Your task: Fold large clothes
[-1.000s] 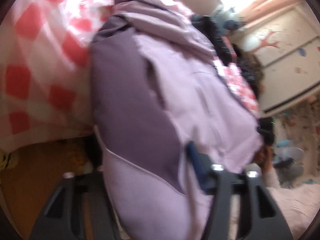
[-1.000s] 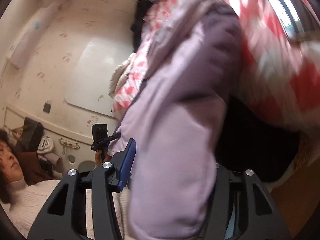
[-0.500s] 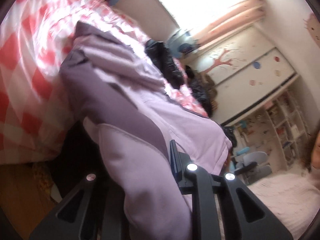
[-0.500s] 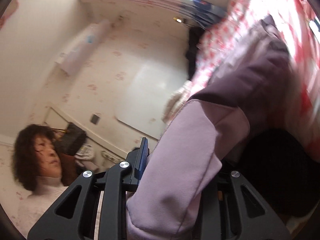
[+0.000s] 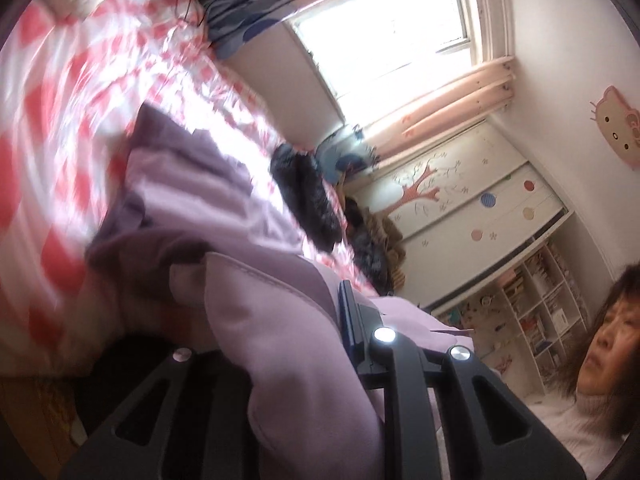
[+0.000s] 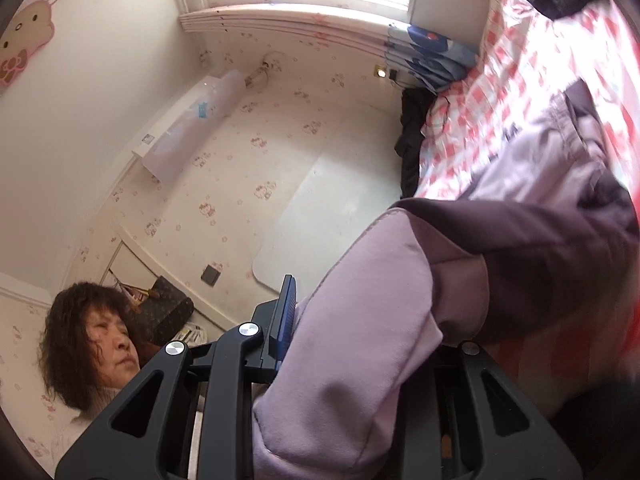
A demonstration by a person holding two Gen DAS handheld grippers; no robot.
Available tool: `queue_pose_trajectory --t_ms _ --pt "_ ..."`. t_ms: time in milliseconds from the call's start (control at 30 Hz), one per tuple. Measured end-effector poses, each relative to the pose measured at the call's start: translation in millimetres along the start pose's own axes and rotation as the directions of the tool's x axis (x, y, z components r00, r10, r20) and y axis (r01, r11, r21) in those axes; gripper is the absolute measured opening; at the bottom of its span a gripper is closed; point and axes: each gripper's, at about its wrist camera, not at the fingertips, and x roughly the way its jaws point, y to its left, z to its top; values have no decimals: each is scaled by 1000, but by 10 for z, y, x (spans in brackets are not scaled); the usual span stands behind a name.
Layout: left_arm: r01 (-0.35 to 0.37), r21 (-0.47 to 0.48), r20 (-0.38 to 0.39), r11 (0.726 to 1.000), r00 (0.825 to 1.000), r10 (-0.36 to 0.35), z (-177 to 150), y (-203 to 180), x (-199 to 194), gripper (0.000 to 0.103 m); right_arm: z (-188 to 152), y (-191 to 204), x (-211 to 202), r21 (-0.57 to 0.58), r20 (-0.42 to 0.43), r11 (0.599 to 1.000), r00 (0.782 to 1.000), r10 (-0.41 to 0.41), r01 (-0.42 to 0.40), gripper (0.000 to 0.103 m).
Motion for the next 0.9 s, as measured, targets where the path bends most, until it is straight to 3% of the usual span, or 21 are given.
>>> queue_pose_trajectory --t_ms 267,567,667,767,900 --pt "6 -32 92 999 996 -3 791 150 377 19 740 -213 325 3 70 1000 997 -28 28 26" --pt "-21 -173 169 985 984 50 1675 776 1104 19 1670 -850 854 81 123 984 979 -165 156 26" --pt "-57 -227 179 972 979 99 1877 1087 1390 19 1902 -1277 1006 150 140 962 958 -249 228 26" --pt "-138 -264 168 955 968 186 1999 1413 1681 19 2038 -1790 1125 227 141 926 930 -339 303 26" --pt "-258 -336 124 906 941 314 1993 1946 2032 19 2055 -2540 1230 346 111 850 883 -456 396 26"
